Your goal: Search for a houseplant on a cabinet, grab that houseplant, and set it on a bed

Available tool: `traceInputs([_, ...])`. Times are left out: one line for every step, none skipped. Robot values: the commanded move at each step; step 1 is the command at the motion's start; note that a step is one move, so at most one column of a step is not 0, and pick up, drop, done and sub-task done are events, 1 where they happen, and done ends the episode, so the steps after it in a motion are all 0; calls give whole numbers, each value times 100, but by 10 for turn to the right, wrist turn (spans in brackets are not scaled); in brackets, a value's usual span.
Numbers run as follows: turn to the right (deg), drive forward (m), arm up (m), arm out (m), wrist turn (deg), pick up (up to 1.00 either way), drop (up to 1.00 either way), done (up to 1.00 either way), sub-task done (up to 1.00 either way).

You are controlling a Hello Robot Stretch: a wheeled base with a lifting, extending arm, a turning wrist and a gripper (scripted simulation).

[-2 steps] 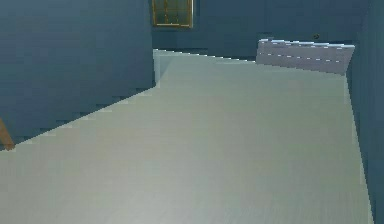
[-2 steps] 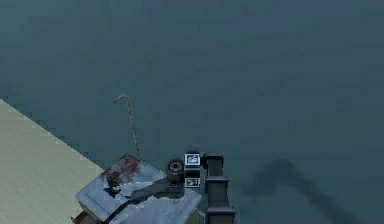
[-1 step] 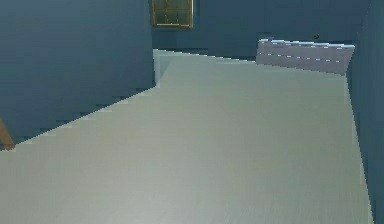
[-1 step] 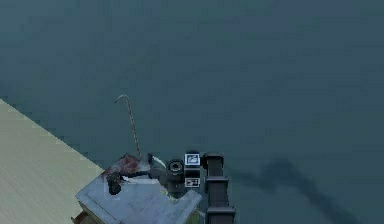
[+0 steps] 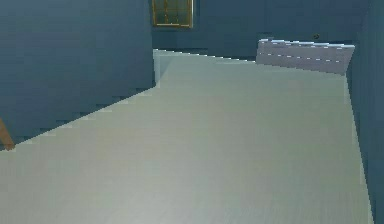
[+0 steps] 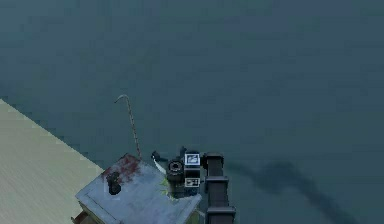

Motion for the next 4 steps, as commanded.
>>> traceInputs([0,0,-30,0,0,0,0,0,0])
traceInputs([0,0,0,0,0,100,0,0,0])
traceInputs([0,0,10,0,0,0,0,0,0])
traceInputs([0,0,40,0,0,0,0,0,0])
